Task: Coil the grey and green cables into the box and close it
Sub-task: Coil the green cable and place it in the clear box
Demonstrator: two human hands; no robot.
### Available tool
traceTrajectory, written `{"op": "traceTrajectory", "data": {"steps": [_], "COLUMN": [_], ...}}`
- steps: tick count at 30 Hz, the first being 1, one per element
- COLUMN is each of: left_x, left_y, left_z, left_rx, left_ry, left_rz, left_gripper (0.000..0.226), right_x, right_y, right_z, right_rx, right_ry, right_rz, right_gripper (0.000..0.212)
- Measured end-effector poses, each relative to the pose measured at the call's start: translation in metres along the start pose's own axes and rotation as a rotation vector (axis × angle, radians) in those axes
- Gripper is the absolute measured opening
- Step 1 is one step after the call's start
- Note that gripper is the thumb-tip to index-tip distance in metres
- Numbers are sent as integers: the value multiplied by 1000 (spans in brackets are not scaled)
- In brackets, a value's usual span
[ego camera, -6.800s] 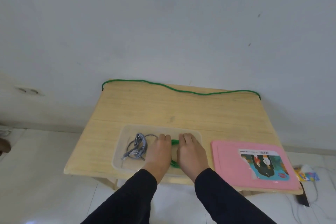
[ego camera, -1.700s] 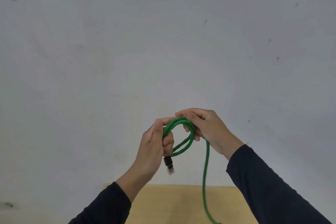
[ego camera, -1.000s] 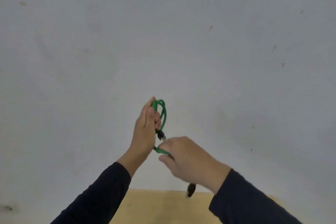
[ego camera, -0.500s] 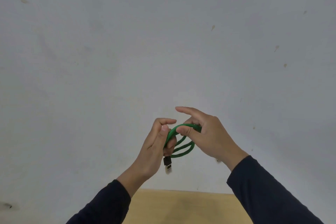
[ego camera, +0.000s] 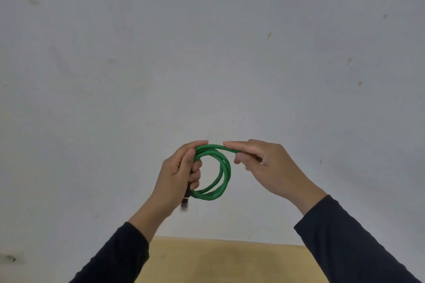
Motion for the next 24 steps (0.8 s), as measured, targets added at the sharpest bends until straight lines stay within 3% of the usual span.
{"op": "traceTrajectory", "data": {"steps": [4, 10, 15, 24], "left_x": [-4, -2, -7, -23], "left_y": [7, 17, 15, 27], "left_z": [-2, -2, 1, 0], "left_rx": [-95, -82, -40, -87], "left_ry": [-70, -36, 0, -87], "left_rz": [-69, -88, 8, -81], "left_gripper": [33, 32, 36, 35], "right_x": [8, 36, 56, 65], "right_y": [-12, -5, 18, 7], "right_z": [6, 3, -1, 3], "right_rx": [76, 251, 283, 419], "right_ry": [55, 203, 334, 345], "right_rz": [-115, 367, 676, 619], "right_gripper": [20, 13, 10, 9]}}
Point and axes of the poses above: each hand's wrist, its own z-axis towards the middle knuckle, its own y-axis out of the palm, x = y × z, the point moved 10 cm from there along z, towards the middle knuckle, and after that the axes turned 3 degrees about z, right-handed, at the moved point
